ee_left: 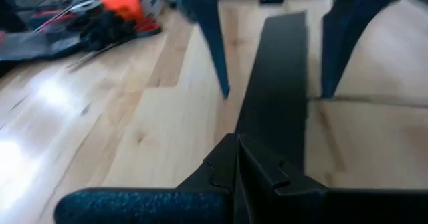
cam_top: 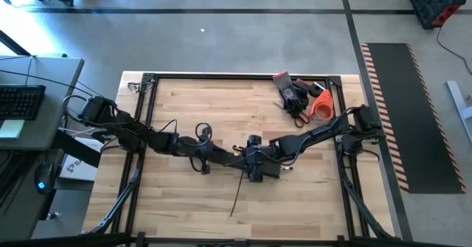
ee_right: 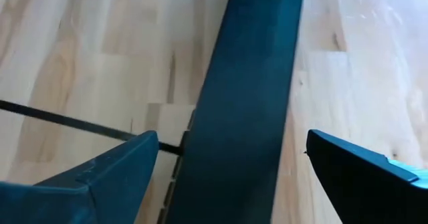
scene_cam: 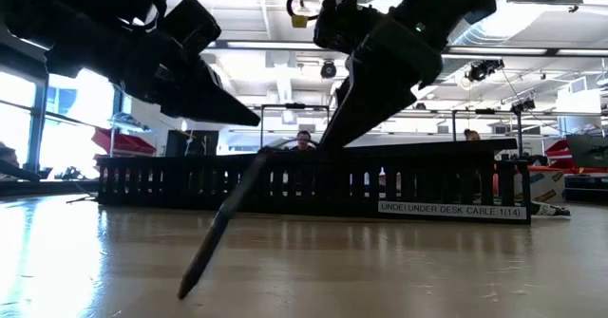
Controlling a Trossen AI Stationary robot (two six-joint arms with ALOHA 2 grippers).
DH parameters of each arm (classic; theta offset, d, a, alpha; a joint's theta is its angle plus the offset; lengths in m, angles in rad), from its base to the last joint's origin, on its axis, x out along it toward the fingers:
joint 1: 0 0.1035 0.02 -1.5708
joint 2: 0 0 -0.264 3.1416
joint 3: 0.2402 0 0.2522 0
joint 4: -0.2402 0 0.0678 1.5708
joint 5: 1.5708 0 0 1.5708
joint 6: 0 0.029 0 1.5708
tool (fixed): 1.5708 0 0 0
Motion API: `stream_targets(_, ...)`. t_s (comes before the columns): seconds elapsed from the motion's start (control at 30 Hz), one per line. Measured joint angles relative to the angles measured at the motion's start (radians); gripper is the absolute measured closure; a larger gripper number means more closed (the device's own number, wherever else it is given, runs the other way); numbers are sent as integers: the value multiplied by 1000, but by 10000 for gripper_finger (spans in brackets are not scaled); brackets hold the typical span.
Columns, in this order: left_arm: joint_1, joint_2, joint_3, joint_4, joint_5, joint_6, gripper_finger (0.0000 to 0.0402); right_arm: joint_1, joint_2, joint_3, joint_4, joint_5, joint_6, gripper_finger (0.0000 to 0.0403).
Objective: Ziptie cables
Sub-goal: Close the cable duct cover
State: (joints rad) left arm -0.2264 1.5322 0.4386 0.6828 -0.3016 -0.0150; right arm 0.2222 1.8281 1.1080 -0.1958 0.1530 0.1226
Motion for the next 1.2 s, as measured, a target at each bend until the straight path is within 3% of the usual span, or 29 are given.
stream_targets(0.23,0,0,36,11,31,25,402,4,10,5,-22,-15,-3,36)
stream_targets(0.53,4,0,54,-3,31,45,402,11,10,97,-205,-18,-18,36)
stream_targets(0.97,4,0,55,21,96,18,402,22,99,97,-155,43,28,40)
stream_targets(1.2,5,95,101,76,175,18,402,22,98,97,-144,47,102,75)
